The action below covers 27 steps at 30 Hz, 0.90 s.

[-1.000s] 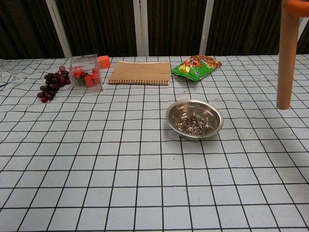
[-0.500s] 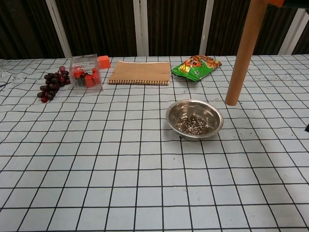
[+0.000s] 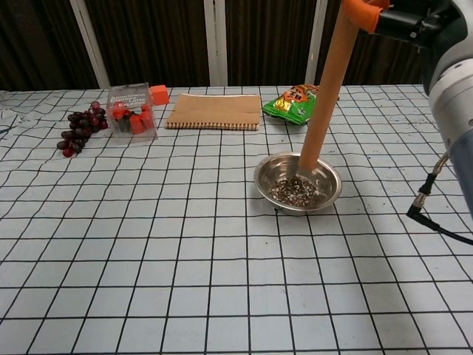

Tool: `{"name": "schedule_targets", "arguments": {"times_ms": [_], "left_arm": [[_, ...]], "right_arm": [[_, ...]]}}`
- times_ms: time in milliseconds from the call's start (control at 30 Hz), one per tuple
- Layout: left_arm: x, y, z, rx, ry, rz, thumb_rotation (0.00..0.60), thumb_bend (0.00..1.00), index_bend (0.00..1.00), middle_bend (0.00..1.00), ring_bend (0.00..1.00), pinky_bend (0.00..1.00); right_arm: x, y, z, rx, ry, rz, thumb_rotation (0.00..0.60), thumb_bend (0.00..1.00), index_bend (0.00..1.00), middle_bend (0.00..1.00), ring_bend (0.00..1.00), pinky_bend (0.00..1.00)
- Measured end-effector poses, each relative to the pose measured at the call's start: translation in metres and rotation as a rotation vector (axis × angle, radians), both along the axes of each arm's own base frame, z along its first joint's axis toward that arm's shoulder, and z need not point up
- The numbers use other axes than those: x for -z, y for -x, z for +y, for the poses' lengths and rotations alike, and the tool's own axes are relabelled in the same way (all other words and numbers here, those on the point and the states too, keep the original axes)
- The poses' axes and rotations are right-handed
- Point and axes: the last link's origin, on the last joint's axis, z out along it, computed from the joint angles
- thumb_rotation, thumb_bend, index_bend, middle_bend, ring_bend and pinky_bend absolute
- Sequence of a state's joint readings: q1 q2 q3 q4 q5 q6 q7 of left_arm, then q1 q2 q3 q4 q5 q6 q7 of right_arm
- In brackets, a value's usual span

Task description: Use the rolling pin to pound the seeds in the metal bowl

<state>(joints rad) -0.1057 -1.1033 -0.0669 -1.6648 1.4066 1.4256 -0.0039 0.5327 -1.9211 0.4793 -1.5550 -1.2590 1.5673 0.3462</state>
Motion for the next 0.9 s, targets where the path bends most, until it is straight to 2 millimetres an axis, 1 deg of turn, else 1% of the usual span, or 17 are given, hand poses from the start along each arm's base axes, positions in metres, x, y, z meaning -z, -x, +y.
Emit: {"name": "schedule_targets", "arguments": {"times_ms": [167, 667, 900], "left_arm": [[0.0, 0.0, 0.0, 0.0, 0.003, -0.002, 0.6, 0.07, 0.0, 0.0, 0.0, 0.0], [0.001, -0.001, 0.001, -0.002, 0.003, -0.004, 0.6, 0.07, 0.0, 0.0, 0.0, 0.0], [0.001, -0.001, 0.001, -0.002, 0.009, -0.006, 0.6, 0.07, 0.0, 0.0, 0.0, 0.0]], "right_arm": [[0.009, -0.002, 0.0, -0.003, -0.007, 0.003, 0.6, 0.4, 0.88, 0.65, 0.49, 0.0], [0.04, 0.001, 0.001, 0.016, -0.037, 0.015, 0.6, 0.4, 0.88, 0.65, 0.49, 0.0], [0.049, 0.003, 0.001, 0.016, -0.031, 0.024, 0.6, 0.4, 0.88, 0.66, 0.49, 0.0]]}}
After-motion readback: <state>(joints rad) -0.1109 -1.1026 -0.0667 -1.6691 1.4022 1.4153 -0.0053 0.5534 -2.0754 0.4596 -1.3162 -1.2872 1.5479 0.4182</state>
